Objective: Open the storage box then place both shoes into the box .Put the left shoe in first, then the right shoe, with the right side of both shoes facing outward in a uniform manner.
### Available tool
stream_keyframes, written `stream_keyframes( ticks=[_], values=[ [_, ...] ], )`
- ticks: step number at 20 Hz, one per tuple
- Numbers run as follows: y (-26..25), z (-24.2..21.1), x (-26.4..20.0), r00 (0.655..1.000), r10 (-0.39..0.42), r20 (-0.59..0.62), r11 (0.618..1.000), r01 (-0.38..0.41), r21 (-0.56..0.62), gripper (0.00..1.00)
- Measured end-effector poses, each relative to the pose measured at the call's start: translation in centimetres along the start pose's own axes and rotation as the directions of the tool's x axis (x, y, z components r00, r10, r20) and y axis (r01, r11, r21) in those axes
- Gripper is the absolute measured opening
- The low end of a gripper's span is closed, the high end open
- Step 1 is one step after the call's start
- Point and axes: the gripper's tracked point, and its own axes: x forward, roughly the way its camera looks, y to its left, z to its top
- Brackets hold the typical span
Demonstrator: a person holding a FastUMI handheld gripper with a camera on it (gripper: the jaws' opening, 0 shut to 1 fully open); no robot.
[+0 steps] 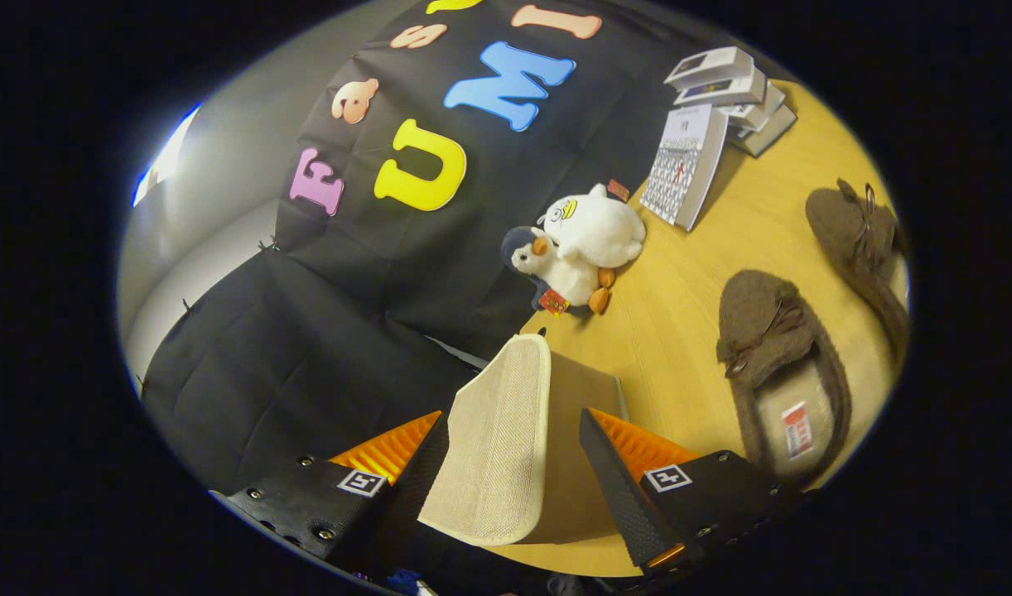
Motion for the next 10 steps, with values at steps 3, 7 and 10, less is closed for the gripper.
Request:
stream_keyframes(
  ticks=[3, 7, 10],
  values=[
    [-0.9, -1.5, 1.2, 0.999, 0.01, -0.048, 0.996, -0.006, 0.093, 0.97],
    [-1.2, -3.3, 2.0, 0.994, 0.032, -0.103, 0.98, -0.012, 0.198, 0.94],
    [-0.8, -4.3, 1.9, 0.991, 0.043, -0.125, 0.97, -0.012, 0.244, 0.85]
  ],
)
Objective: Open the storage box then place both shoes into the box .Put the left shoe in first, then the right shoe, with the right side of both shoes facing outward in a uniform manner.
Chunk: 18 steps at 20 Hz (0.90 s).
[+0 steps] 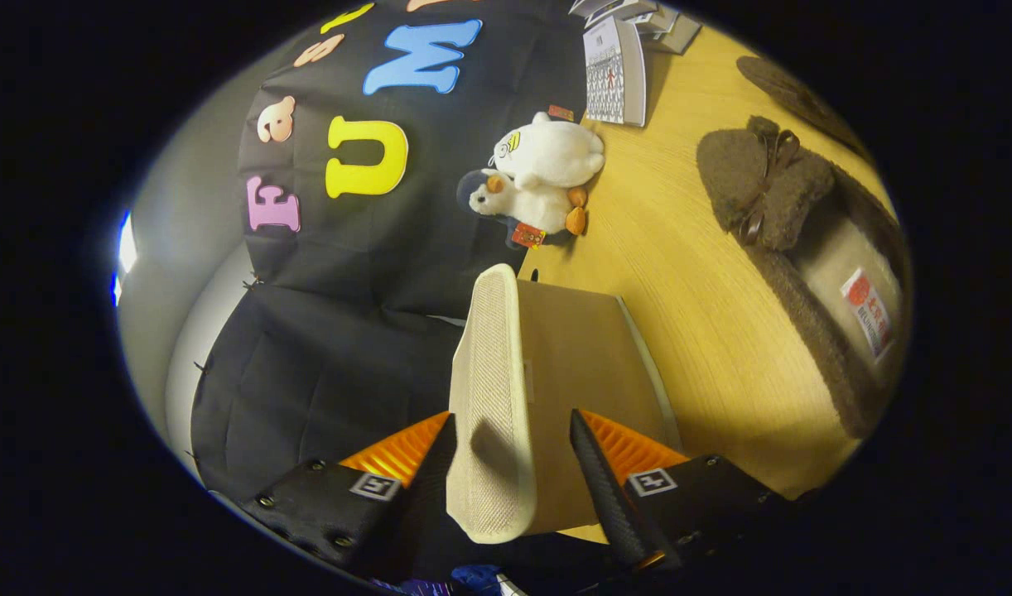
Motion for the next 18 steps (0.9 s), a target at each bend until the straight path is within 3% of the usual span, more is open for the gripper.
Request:
stream_keyframes(
  ticks=[1, 2, 3, 6, 7, 18],
  values=[
    [0.1, -0.4, 0.1, 1.0, 0.009, -0.017, 1.0, -0.009, 0.01, 0.64],
    [0.3, -0.9, -0.2, 0.999, 0.018, -0.027, 1.0, -0.017, 0.011, 0.64],
    [0.9, -0.5, -0.2, 1.0, 0.023, -0.021, 0.999, -0.023, 0.028, 0.55],
    [1.9, 0.1, -0.2, 0.999, 0.048, -0.004, 0.998, -0.048, 0.03, 0.21],
    [1.9, 0.1, -0.1, 0.999, 0.039, -0.017, 0.999, -0.039, 0.007, 0.03],
    [11.4, -0.9, -1.0, 0.995, 0.05, -0.082, 0.961, -0.071, -0.268, 0.03]
  ],
)
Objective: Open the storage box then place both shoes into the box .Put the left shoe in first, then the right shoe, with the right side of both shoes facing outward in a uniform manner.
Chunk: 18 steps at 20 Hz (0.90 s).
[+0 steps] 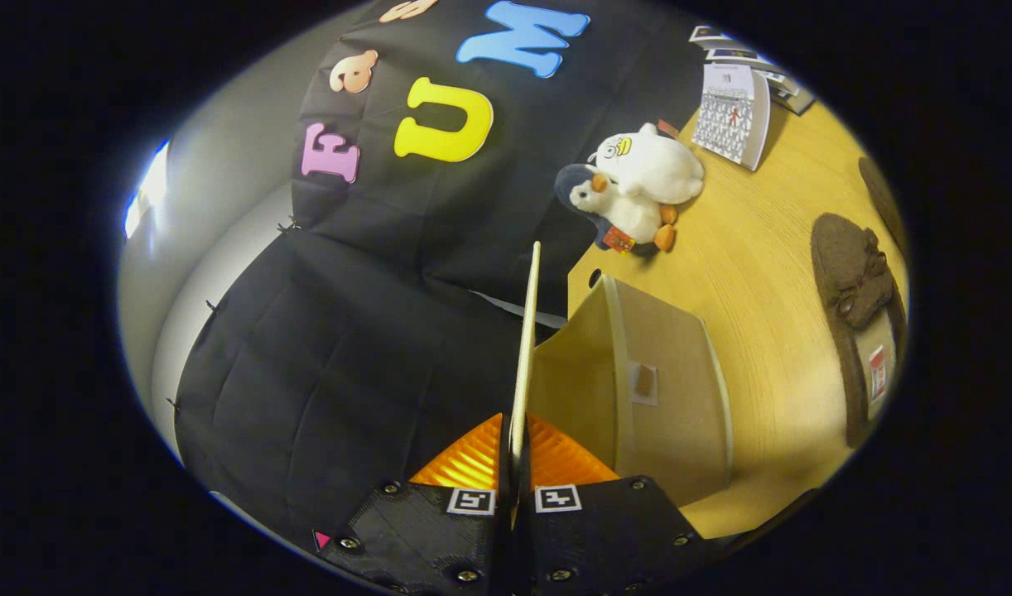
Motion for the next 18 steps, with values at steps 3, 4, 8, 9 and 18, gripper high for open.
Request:
stream_keyframes(
  ticks=[3, 4, 8, 9, 18],
  values=[
    [2.2, 0.0, 0.9, 1.0, 0.01, -0.007, 0.999, -0.01, -0.037, 0.03],
    [3.0, -0.2, 1.3, 1.0, 0.017, -0.012, 0.999, -0.017, -0.042, 0.03],
    [6.0, -1.1, 2.7, 0.998, 0.042, -0.036, 0.998, -0.044, -0.053, 0.03],
    [6.9, -1.3, 3.0, 0.998, 0.046, -0.039, 0.997, -0.048, -0.056, 0.03],
    [13.5, -5.3, 7.7, 0.995, 0.054, -0.085, 0.983, -0.068, -0.17, 0.03]
  ],
)
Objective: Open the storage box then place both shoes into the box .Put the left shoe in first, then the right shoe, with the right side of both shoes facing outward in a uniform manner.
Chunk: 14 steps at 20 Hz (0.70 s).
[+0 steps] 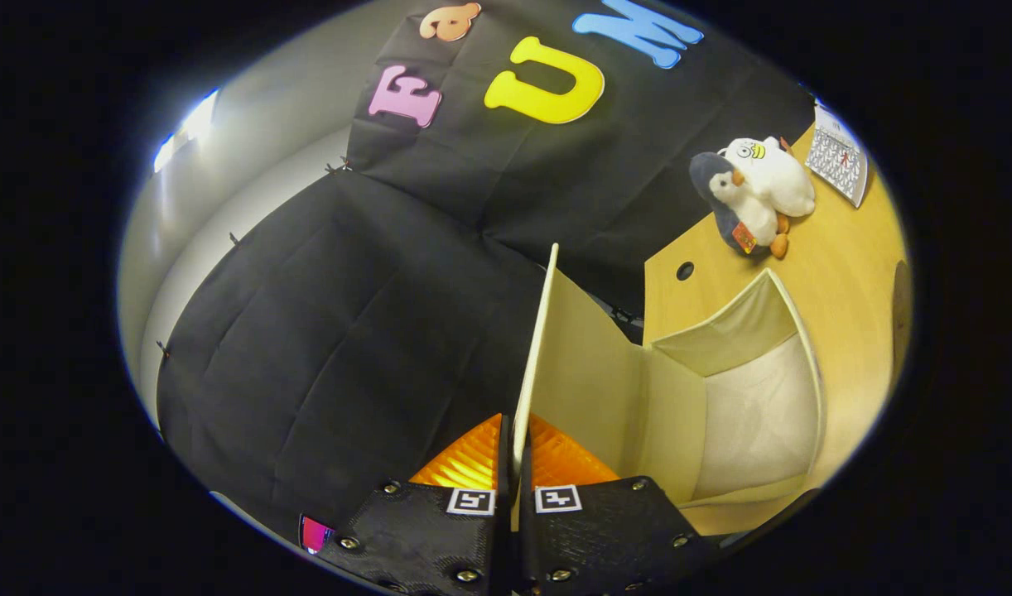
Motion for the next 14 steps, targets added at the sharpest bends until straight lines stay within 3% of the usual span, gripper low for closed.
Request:
stream_keyframes(
  ticks=[2, 6, 9, 14],
  values=[
    [1.0, -0.9, 0.9, 1.0, 0.0, -0.01, 0.999, 0.0, -0.036, 0.03],
    [3.1, -1.9, 3.3, 1.0, 0.02, -0.019, 0.982, -0.023, -0.185, 0.21],
    [3.2, -2.0, 3.8, 1.0, 0.002, -0.029, 0.953, -0.011, -0.302, 0.98],
    [2.5, -1.2, 2.2, 1.0, -0.022, -0.003, 0.922, 0.019, -0.387, 0.97]
  ],
)
